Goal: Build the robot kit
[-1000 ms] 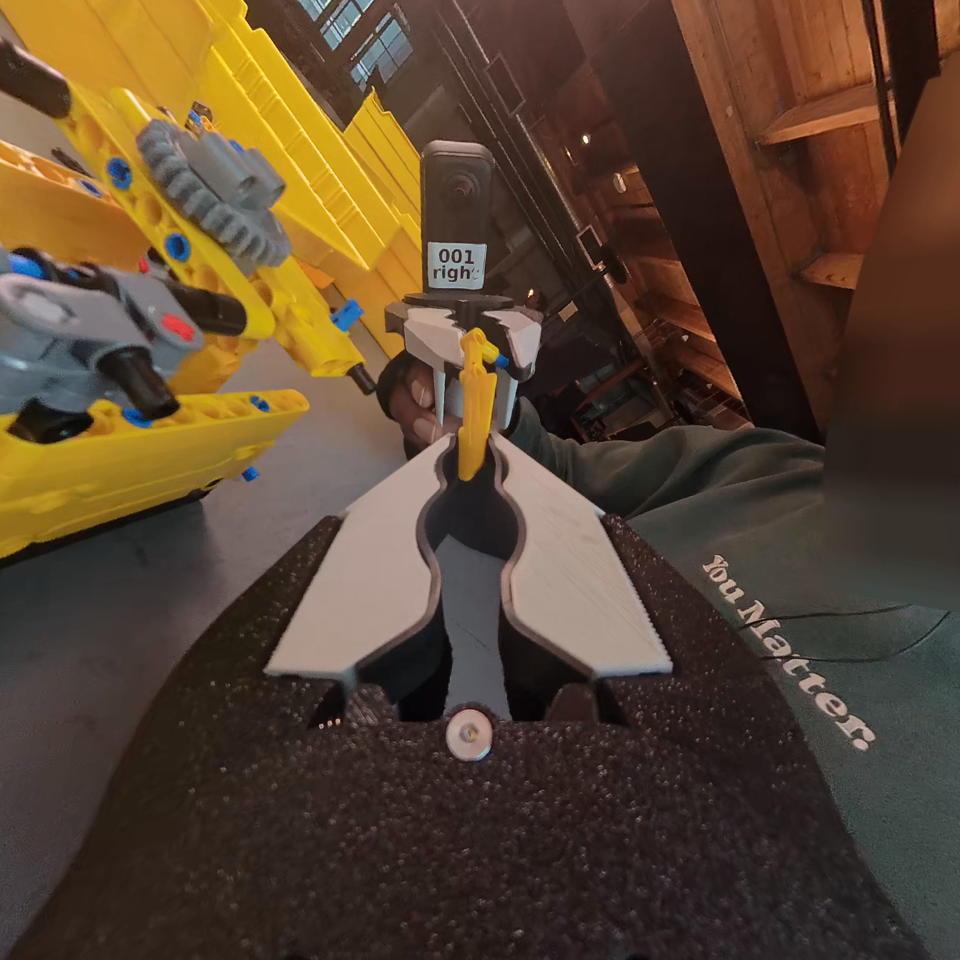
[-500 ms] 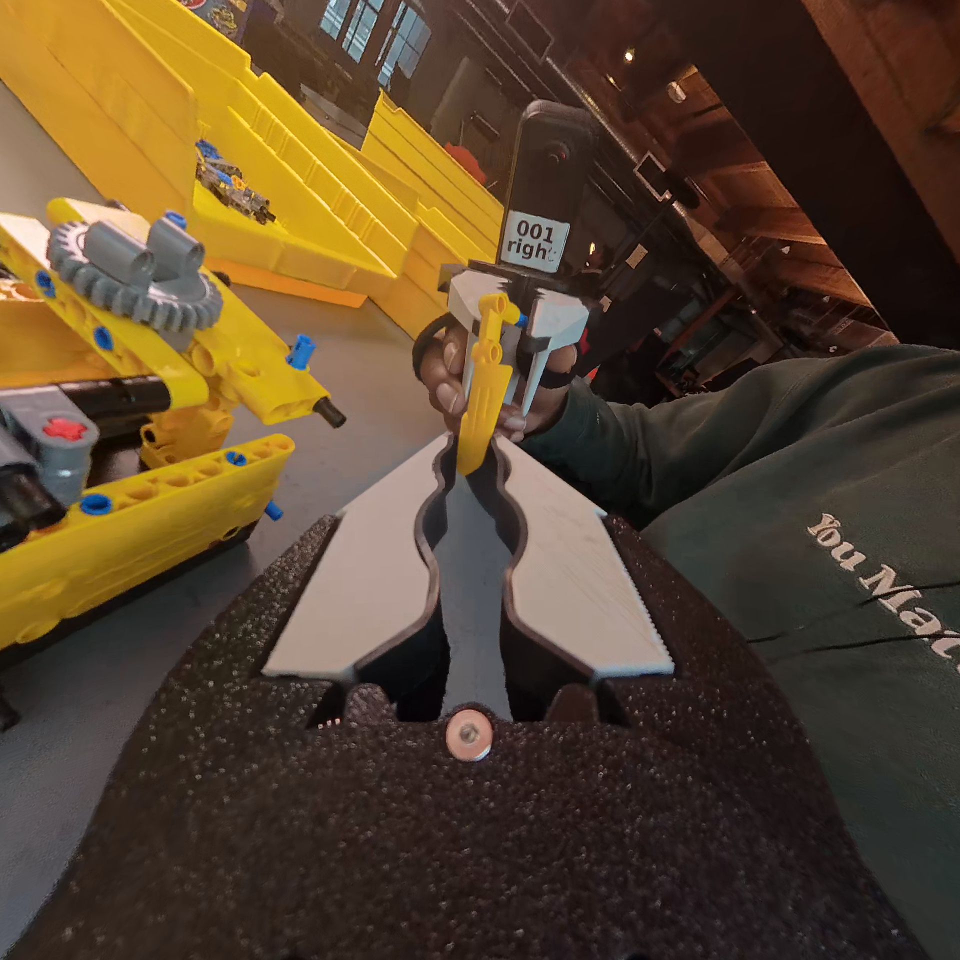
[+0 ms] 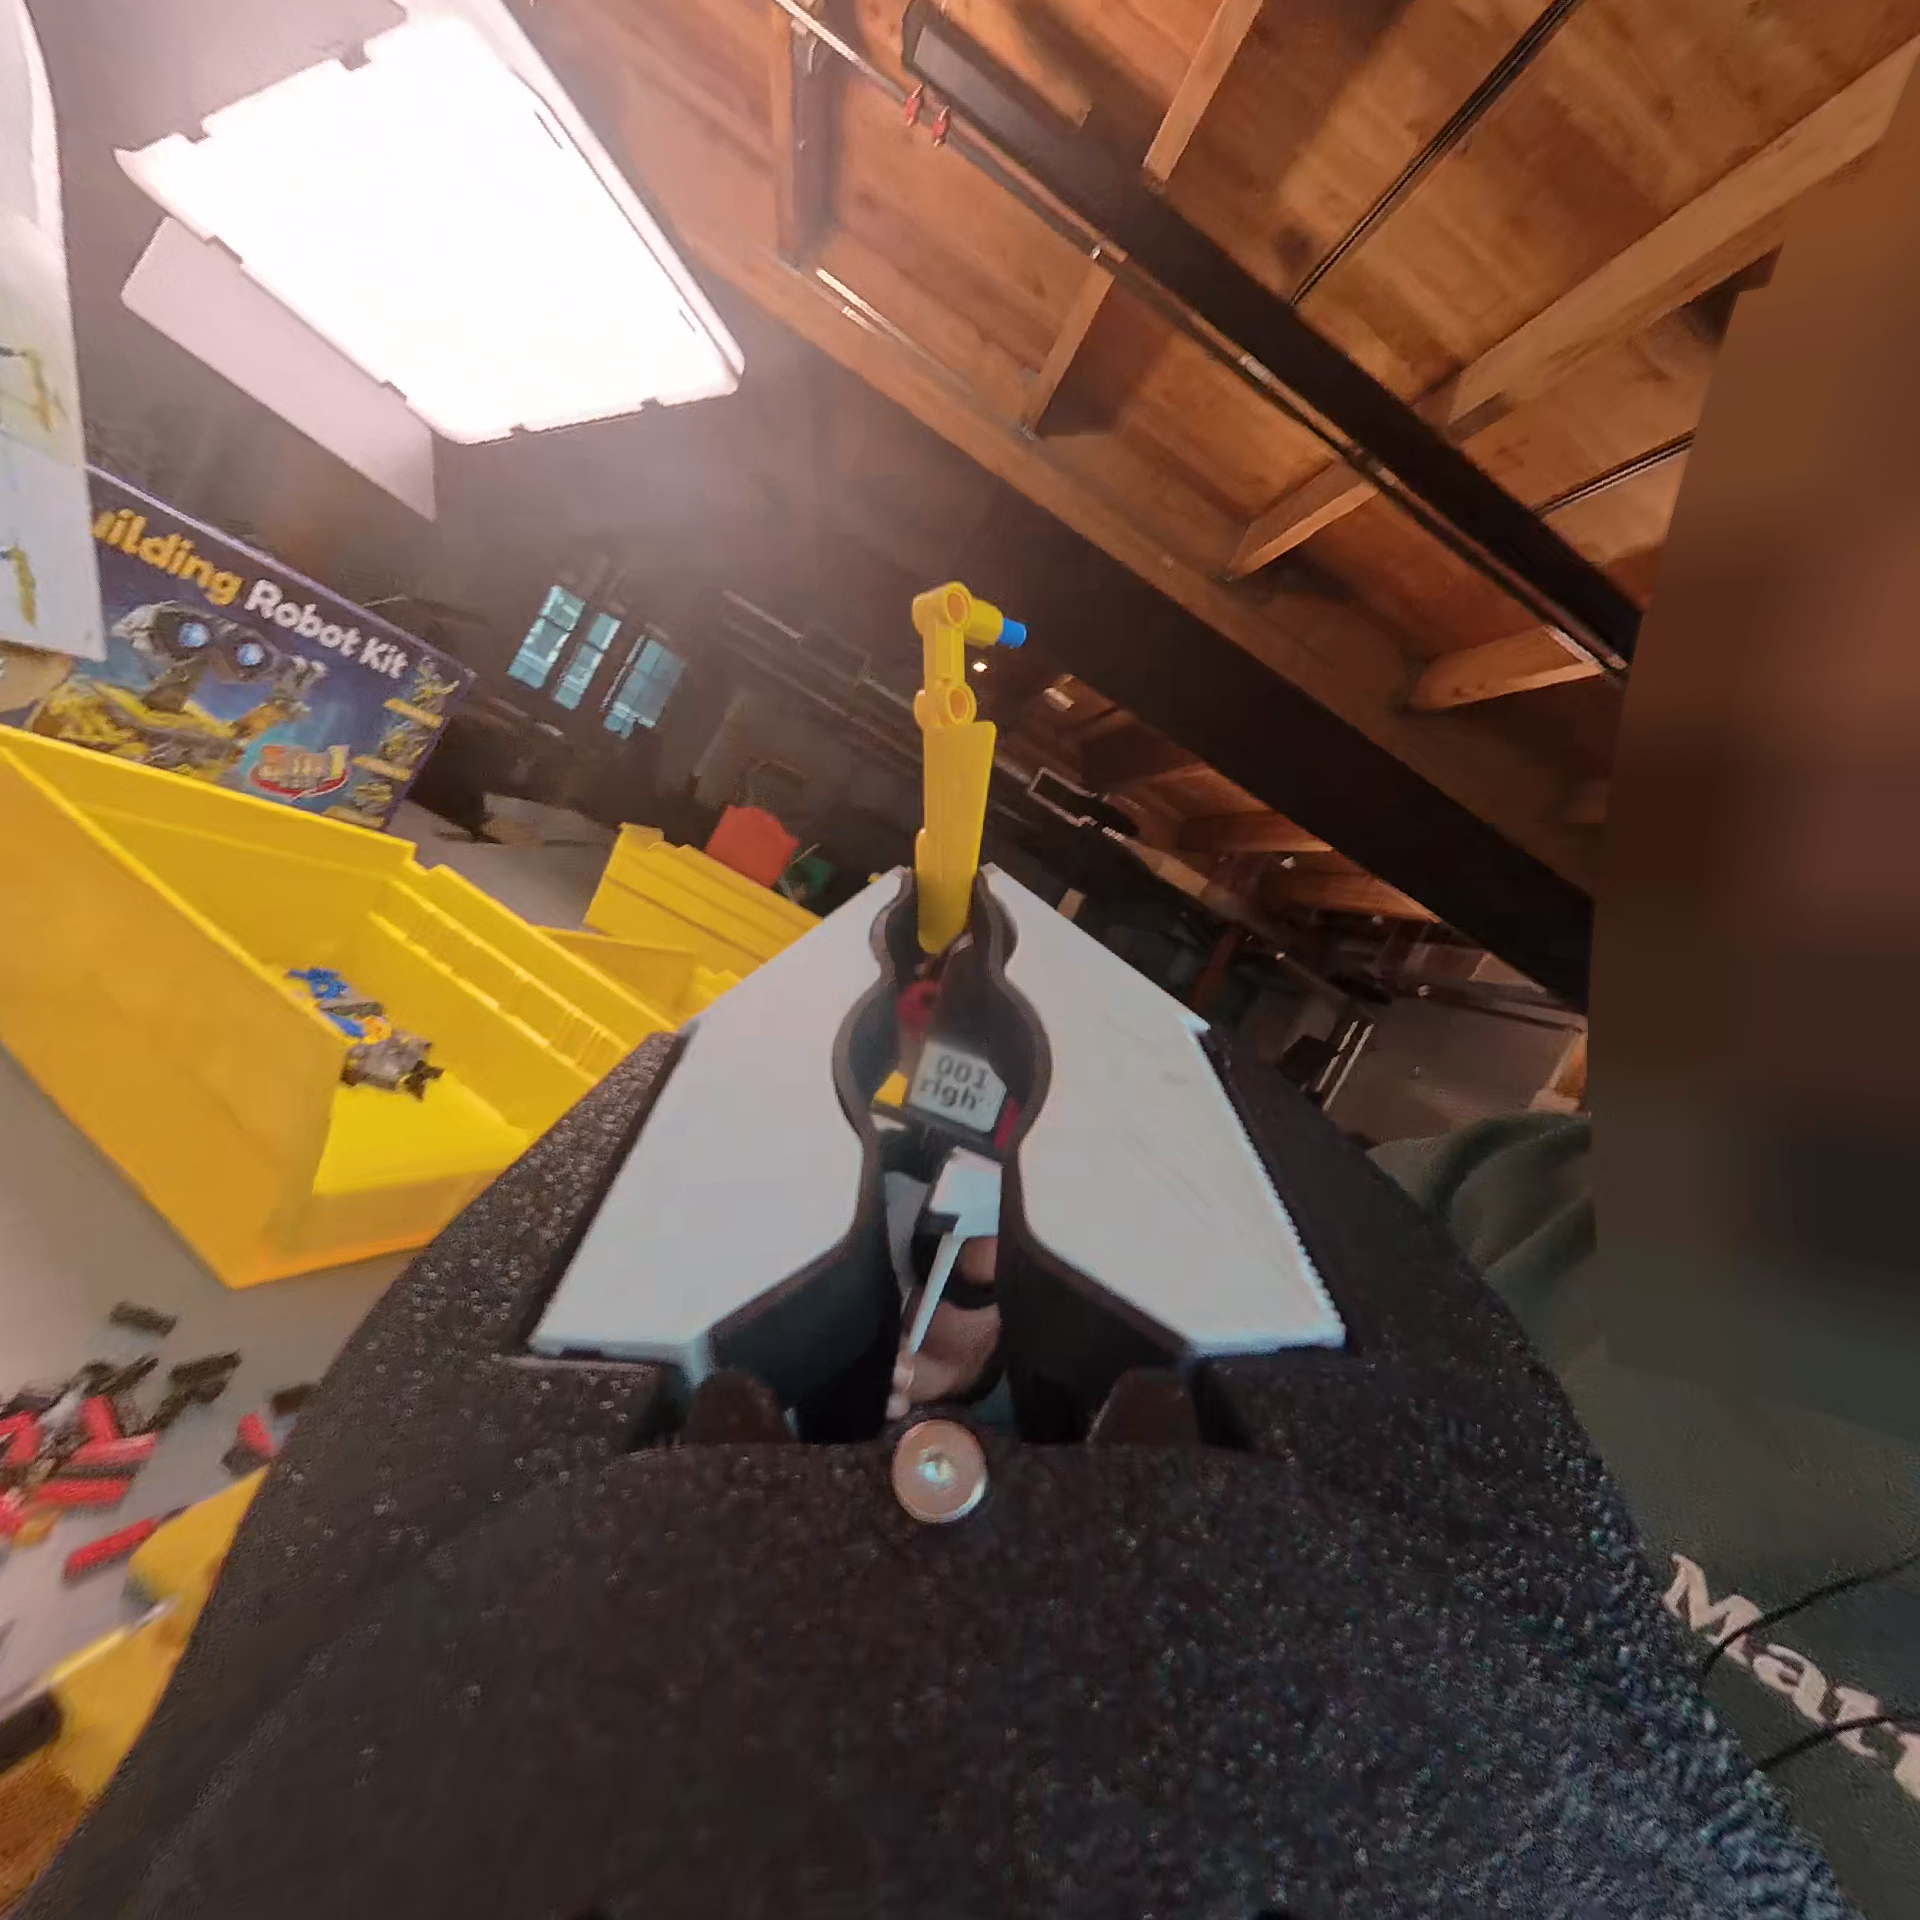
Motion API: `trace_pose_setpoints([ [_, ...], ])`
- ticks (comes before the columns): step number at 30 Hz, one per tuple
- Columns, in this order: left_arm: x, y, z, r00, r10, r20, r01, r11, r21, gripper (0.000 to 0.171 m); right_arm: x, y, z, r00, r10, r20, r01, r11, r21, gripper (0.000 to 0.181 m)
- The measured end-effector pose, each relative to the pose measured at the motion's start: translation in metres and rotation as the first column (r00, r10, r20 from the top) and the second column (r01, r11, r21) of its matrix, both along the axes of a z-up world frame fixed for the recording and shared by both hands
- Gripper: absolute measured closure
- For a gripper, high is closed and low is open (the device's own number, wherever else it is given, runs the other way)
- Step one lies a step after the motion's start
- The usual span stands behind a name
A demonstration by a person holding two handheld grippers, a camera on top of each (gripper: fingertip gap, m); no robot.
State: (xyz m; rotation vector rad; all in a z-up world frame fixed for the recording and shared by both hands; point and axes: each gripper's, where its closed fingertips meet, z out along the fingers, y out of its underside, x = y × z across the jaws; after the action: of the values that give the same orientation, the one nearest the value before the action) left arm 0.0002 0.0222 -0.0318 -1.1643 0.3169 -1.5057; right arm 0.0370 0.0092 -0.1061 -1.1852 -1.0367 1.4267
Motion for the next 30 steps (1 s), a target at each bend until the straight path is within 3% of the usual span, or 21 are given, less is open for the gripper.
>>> trace_pose_setpoints([
  [2, 0.002, 0.011, 0.012, 0.997, -0.027, 0.068, 0.027, 1.000, 0.006, 0.163, 0.003, 0.009, 0.006, 0.999, -0.028, -0.017, 0.028, 1.000, 0.003, 0.165],
  [5, 0.005, 0.035, 0.020, 0.998, 0.009, 0.068, -0.010, 1.000, 0.000, 0.163, 0.008, 0.027, 0.014, 0.996, -0.089, -0.018, 0.089, 0.996, 0.014, 0.165],
  [8, -0.004, 0.077, 0.022, 0.985, 0.164, -0.052, -0.166, 0.985, -0.040, 0.163, 0.014, 0.040, 0.010, 0.991, -0.134, -0.007, 0.134, 0.991, 0.000, 0.166],
  [12, -0.022, 0.139, 0.018, 0.879, 0.424, -0.219, -0.442, 0.896, -0.040, 0.163, 0.011, 0.047, -0.007, 0.988, -0.154, 0.030, 0.155, 0.988, -0.018, 0.167],
  [14, -0.017, 0.157, 0.016, 0.831, 0.514, -0.211, -0.533, 0.845, -0.041, 0.163, 0.009, 0.048, -0.013, 0.986, -0.160, 0.050, 0.160, 0.987, -0.002, 0.166],
  [17, 0.001, 0.178, 0.012, 0.819, 0.562, -0.114, -0.573, 0.813, -0.108, 0.163, 0.010, 0.053, -0.016, 0.982, -0.181, 0.053, 0.181, 0.984, 0.011, 0.167],
  [24, 0.014, 0.224, -0.024, 0.741, 0.664, -0.098, -0.671, 0.727, -0.144, 0.163, 0.040, 0.075, -0.004, 0.938, -0.344, -0.027, 0.345, 0.937, 0.046, 0.169],
  [30, -0.009, 0.242, -0.049, 0.647, 0.736, -0.198, -0.758, 0.649, -0.065, 0.163, 0.035, 0.072, -0.009, 0.944, -0.331, -0.007, 0.331, 0.943, 0.044, 0.170],
])
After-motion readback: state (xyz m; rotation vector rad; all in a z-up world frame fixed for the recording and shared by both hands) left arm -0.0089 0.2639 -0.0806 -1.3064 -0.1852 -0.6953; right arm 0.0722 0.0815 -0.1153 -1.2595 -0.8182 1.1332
